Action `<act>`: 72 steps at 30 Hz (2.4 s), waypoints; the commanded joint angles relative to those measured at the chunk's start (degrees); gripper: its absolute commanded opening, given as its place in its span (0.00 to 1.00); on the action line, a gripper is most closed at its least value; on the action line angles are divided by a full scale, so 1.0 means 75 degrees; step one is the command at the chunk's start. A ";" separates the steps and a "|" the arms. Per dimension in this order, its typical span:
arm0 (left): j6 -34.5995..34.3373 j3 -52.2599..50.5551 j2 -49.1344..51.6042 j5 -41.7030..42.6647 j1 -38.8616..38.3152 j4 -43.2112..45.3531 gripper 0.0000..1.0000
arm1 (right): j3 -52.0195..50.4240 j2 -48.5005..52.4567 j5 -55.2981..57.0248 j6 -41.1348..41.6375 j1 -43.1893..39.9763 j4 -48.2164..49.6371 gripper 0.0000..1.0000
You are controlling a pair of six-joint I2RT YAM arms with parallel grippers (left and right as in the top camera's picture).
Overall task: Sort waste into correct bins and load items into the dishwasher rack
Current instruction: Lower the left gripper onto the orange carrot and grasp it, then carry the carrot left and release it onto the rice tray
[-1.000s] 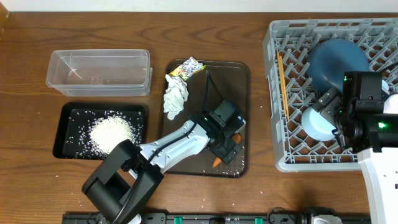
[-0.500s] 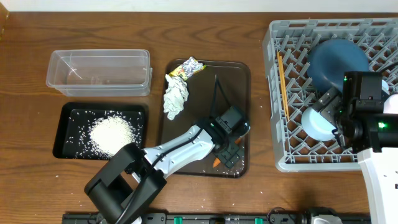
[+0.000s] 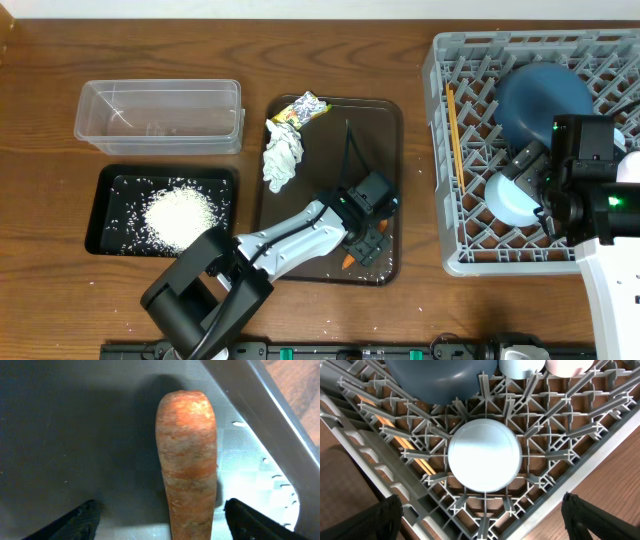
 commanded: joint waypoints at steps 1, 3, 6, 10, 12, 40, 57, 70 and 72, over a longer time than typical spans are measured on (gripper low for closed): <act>-0.0172 -0.0023 0.0236 0.0050 0.0009 -0.0017 0.73 | 0.0137 -0.0023 0.0128 -0.0096 -0.0064 0.0003 0.99; -0.0204 -0.0023 0.0236 0.0050 0.0009 -0.0003 0.64 | 0.0137 -0.0023 0.0128 -0.0096 -0.0064 0.0000 0.99; -0.0283 -0.0023 0.0236 0.0047 0.0009 0.0035 0.55 | 0.0137 -0.0023 0.0128 -0.0096 -0.0064 0.0000 0.99; -0.0289 -0.0020 0.0236 0.0050 0.0009 0.0061 0.52 | 0.0137 -0.0023 0.0128 -0.0096 -0.0064 0.0000 0.99; -0.0385 -0.0017 0.0204 0.0050 0.0009 0.0058 0.48 | 0.0137 -0.0023 0.0128 -0.0096 -0.0064 0.0000 0.99; -0.1061 0.0152 -0.0697 0.0055 0.1174 -0.0420 0.23 | 0.0137 -0.0023 0.0128 -0.0096 -0.0064 0.0000 0.99; -0.2328 0.0137 -0.2847 0.0073 0.6356 -0.1463 0.23 | 0.0137 -0.0023 0.0128 -0.0096 -0.0064 0.0000 0.99; -0.3037 -0.0058 -0.1827 0.0073 0.8789 -0.2069 0.23 | 0.0137 -0.0023 0.0128 -0.0096 -0.0064 0.0003 0.99; -0.3177 -0.0061 -0.1649 0.0070 0.8906 -0.2098 0.23 | 0.0137 -0.0023 0.0128 -0.0096 -0.0064 0.0000 0.99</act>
